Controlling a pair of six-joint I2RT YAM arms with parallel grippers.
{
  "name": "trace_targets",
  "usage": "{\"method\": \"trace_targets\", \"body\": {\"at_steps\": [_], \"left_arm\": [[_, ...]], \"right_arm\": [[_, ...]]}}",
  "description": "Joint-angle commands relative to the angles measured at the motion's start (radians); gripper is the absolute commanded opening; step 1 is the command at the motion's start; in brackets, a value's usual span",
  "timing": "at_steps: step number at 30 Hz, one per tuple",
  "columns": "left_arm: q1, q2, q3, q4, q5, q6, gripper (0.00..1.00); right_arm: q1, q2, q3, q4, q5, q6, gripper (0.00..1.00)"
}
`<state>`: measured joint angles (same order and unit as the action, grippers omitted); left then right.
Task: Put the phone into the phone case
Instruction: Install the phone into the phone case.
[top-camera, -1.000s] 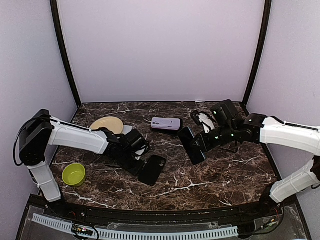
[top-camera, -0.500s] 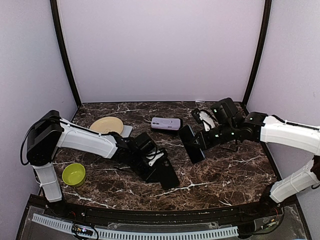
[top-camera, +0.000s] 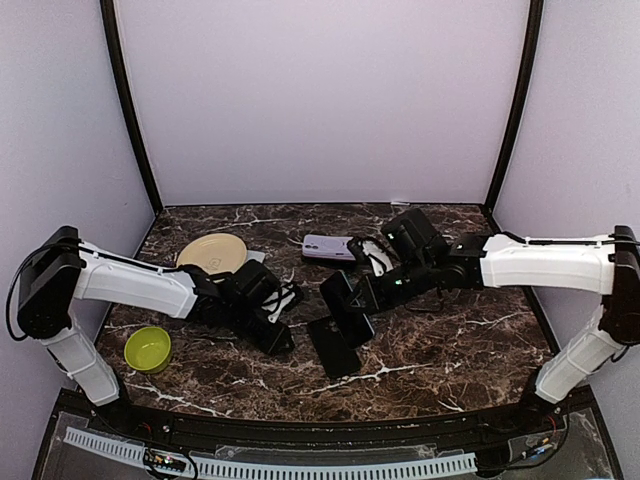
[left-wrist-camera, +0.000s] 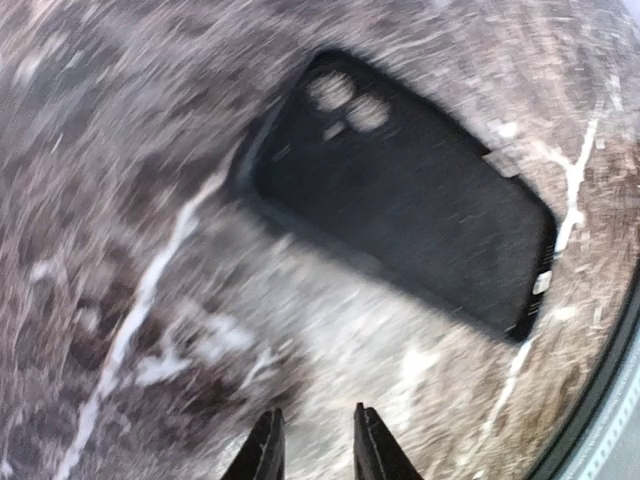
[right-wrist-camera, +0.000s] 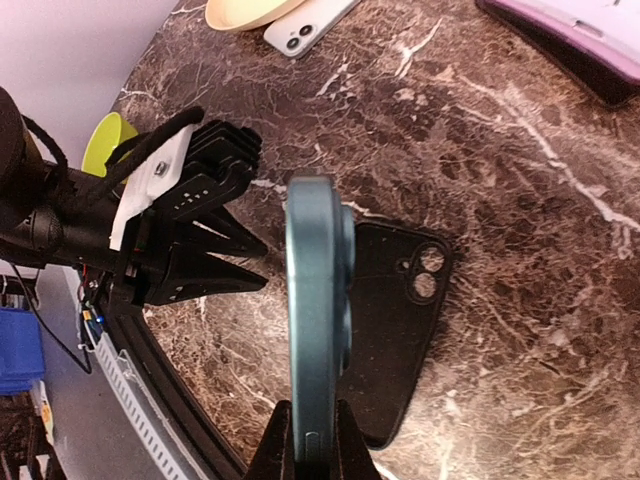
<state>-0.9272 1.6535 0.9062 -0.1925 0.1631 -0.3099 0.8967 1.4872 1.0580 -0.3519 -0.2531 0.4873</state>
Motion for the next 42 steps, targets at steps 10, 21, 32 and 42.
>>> {"method": "trace_targets", "body": {"at_steps": [10, 21, 32, 42], "left_arm": [[-0.002, 0.032, -0.023, 0.04, -0.044, -0.028, 0.26], [-0.054, 0.164, 0.08, -0.016, -0.02, 0.037, 0.26], [-0.059, 0.197, 0.103, -0.005, 0.02, 0.065, 0.25], [-0.059, 0.211, 0.095, 0.016, 0.006, 0.069, 0.25]], "right_arm": [[-0.011, 0.199, 0.039, 0.147, -0.212, 0.104, 0.0], [-0.031, 0.296, 0.025, 0.153, -0.269, 0.117, 0.0], [-0.048, 0.331, -0.04, 0.267, -0.251, 0.222, 0.0], [-0.053, 0.389, -0.07, 0.342, -0.244, 0.279, 0.0]]}}
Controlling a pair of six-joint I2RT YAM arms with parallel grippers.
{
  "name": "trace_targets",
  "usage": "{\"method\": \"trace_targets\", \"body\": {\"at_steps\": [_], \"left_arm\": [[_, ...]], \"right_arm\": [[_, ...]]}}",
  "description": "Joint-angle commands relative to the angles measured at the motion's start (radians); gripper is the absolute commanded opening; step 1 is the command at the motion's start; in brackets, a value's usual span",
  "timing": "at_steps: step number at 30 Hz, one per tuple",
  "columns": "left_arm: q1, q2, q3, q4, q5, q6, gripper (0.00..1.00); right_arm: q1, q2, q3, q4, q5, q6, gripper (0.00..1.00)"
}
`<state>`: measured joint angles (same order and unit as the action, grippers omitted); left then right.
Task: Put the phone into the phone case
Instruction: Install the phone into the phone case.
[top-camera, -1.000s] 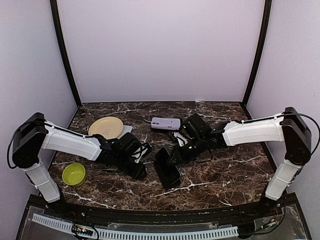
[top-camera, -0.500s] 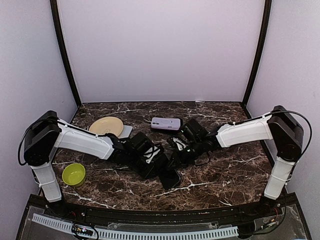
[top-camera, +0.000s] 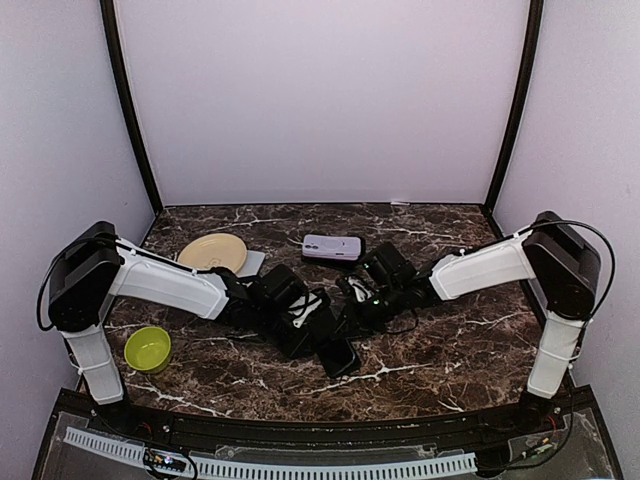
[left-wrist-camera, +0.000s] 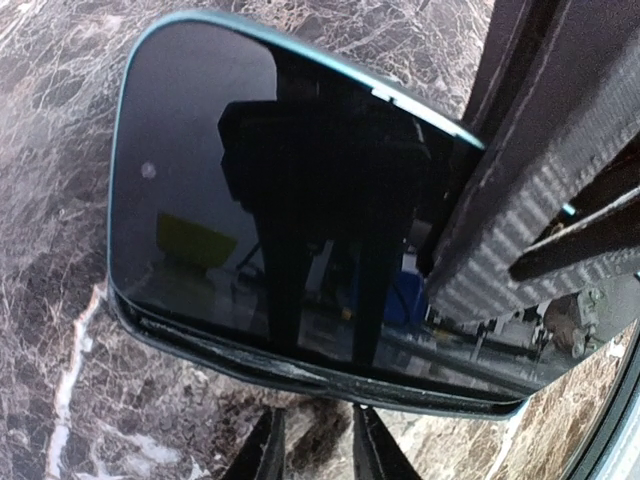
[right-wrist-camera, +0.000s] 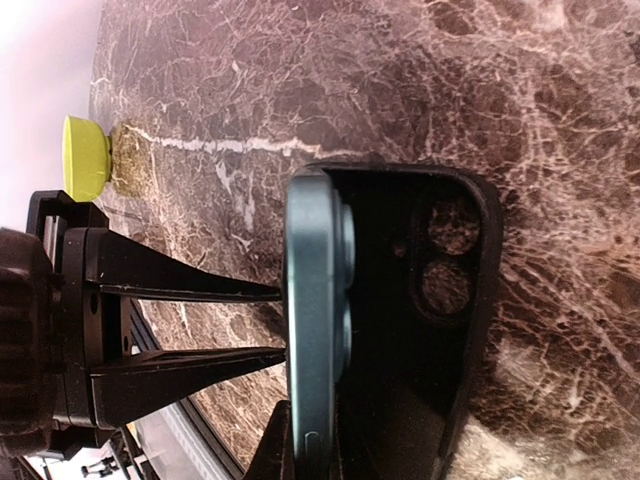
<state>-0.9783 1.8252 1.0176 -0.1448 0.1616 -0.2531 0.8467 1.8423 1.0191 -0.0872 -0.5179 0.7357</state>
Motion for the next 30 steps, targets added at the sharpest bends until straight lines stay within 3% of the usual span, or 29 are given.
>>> {"method": "trace_targets", "body": {"at_steps": [1, 2, 6, 11, 23, 30], "left_arm": [[-0.008, 0.041, -0.018, -0.028, 0.008, 0.011, 0.26], [-0.008, 0.042, -0.019, -0.021, 0.008, 0.01, 0.25], [-0.008, 0.05, -0.017, -0.017, 0.006, 0.006, 0.25], [-0.009, 0.047, -0.019, -0.018, 0.0, 0.005, 0.25], [-0.008, 0.041, -0.025, -0.024, -0.009, 0.01, 0.25], [-0.008, 0.04, -0.024, -0.027, -0.012, 0.013, 0.25]], "right_arm": [[0.001, 0.036, -0.029, 0.066, 0.032, 0.025, 0.0], [0.007, 0.037, -0.022, 0.041, 0.052, 0.01, 0.0], [0.029, 0.044, 0.025, -0.082, 0.139, -0.042, 0.22], [0.048, 0.023, 0.096, -0.242, 0.288, -0.09, 0.38], [0.086, 0.0, 0.242, -0.463, 0.494, -0.149, 0.52], [0.088, -0.008, 0.225, -0.491, 0.497, -0.153, 0.52]]}}
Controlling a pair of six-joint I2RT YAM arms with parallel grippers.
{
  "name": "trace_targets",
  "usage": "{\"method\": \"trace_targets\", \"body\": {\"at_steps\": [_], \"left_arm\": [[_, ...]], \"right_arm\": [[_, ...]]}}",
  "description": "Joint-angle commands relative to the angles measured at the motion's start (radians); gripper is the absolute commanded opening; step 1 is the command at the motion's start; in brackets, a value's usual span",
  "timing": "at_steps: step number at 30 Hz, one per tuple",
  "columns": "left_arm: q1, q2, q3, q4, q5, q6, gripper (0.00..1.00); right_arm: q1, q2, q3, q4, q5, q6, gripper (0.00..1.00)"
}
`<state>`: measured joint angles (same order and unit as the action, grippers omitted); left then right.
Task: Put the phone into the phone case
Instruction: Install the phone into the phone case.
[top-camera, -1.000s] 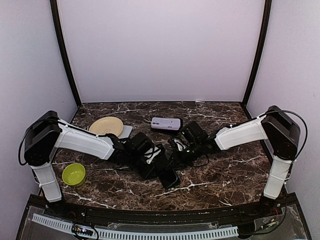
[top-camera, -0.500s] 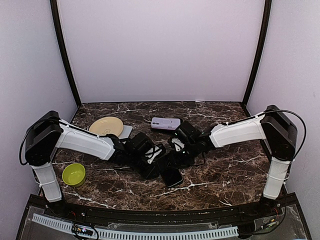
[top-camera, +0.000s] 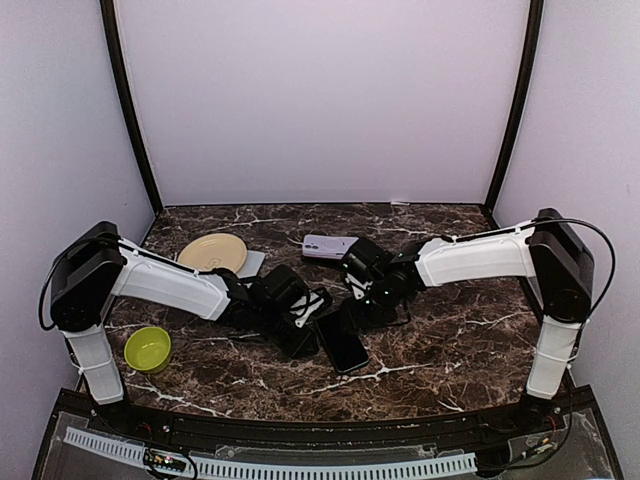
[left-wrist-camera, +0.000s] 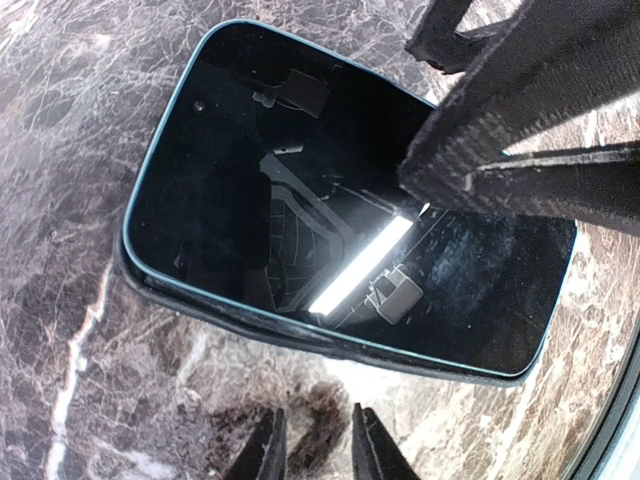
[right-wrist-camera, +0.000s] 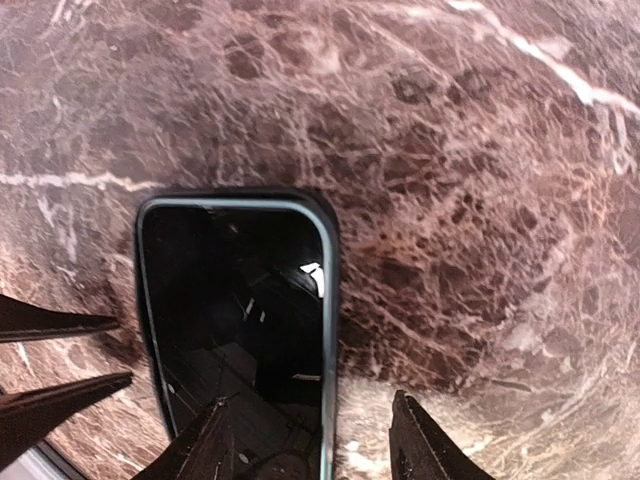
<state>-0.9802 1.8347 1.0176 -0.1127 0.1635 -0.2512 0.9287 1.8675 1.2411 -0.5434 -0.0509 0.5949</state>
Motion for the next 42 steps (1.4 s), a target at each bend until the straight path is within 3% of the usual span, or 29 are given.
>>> {"method": "trace_targets", "body": {"at_steps": [1, 7, 16, 26, 42], "left_arm": [[-0.006, 0.031, -0.025, -0.06, -0.014, 0.012, 0.25], [-0.008, 0.033, -0.022, -0.061, -0.012, 0.013, 0.25], [-0.006, 0.041, -0.01, -0.066, -0.008, 0.013, 0.25], [-0.007, 0.052, 0.003, -0.064, -0.005, 0.015, 0.25], [-0.005, 0.031, 0.033, -0.119, -0.053, 0.035, 0.25]], "right_arm": [[0.007, -0.038, -0.003, -0.035, 0.029, -0.01, 0.5], [0.018, -0.06, -0.058, -0.003, -0.023, 0.007, 0.33], [0.053, -0.027, -0.109, 0.041, -0.067, 0.024, 0.2], [0.101, 0.028, -0.169, 0.08, -0.084, 0.06, 0.12], [0.135, 0.147, -0.292, 0.071, 0.01, 0.038, 0.05]]}}
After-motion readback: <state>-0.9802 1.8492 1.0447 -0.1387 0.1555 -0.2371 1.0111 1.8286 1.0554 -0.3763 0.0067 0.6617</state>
